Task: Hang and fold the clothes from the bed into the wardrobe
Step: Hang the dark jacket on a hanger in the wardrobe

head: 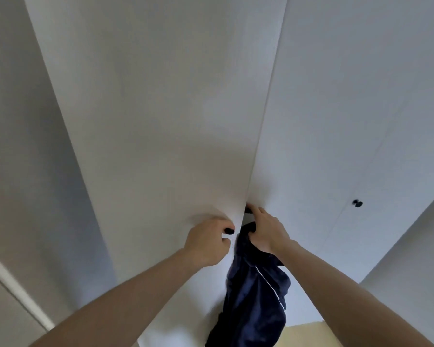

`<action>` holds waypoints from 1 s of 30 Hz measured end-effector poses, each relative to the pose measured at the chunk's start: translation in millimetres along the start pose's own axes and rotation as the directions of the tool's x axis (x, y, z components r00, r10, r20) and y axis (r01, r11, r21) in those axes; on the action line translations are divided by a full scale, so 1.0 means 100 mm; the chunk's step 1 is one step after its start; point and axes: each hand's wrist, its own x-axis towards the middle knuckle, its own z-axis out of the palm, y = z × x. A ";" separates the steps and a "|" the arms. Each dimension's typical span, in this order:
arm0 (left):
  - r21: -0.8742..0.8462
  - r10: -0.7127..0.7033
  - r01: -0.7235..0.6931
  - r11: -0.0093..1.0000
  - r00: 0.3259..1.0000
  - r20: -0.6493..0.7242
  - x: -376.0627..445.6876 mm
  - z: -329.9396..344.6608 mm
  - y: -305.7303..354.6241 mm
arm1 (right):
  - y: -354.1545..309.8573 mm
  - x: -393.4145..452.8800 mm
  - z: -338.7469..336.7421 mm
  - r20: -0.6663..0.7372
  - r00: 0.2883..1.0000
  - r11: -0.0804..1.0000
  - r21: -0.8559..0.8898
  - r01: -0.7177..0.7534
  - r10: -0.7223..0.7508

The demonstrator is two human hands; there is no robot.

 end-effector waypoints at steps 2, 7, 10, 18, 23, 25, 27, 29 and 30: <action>-0.016 -0.012 0.011 1.000 1.000 -0.018 -0.15 0.01 0.02 | -0.01 -0.01 0.03 -0.014 1.000 1.000 0.023 -0.012 0.013; -0.002 -0.042 0.042 0.999 0.995 -0.086 -0.64 0.05 0.10 | 0.02 -0.20 0.08 -0.089 0.996 0.999 0.040 -0.001 0.004; -0.018 -0.091 0.089 0.996 0.985 -0.148 -0.98 0.11 0.14 | 0.12 -0.47 0.13 -0.165 0.986 0.994 0.106 0.035 -0.018; -0.087 -0.301 0.289 0.953 0.883 -0.360 -1.93 0.16 0.28 | 0.58 -1.44 0.14 -0.265 0.964 0.958 0.275 0.078 -0.002; -0.022 -0.418 0.467 0.884 0.768 -0.486 -2.46 0.14 0.40 | 1.01 -2.03 -0.01 -0.280 0.960 0.947 0.310 0.082 0.009; -0.003 -0.442 0.516 0.857 0.732 -0.519 -2.64 0.08 0.44 | 1.20 -2.22 -0.08 -0.297 0.955 0.942 0.326 0.079 0.022; 0.007 -0.485 0.570 0.822 0.706 -0.516 -2.79 0.00 0.48 | 1.36 -2.40 -0.17 -0.313 0.949 0.941 0.330 0.075 0.034; 0.020 -0.541 0.624 0.781 0.693 -0.476 -2.93 -0.05 0.51 | 1.53 -2.57 -0.26 -0.310 0.948 0.940 0.340 0.041 0.071; 0.035 -0.571 0.651 0.759 0.690 -0.445 -2.98 -0.06 0.53 | 1.61 -2.66 -0.31 -0.300 0.949 0.937 0.349 0.016 0.096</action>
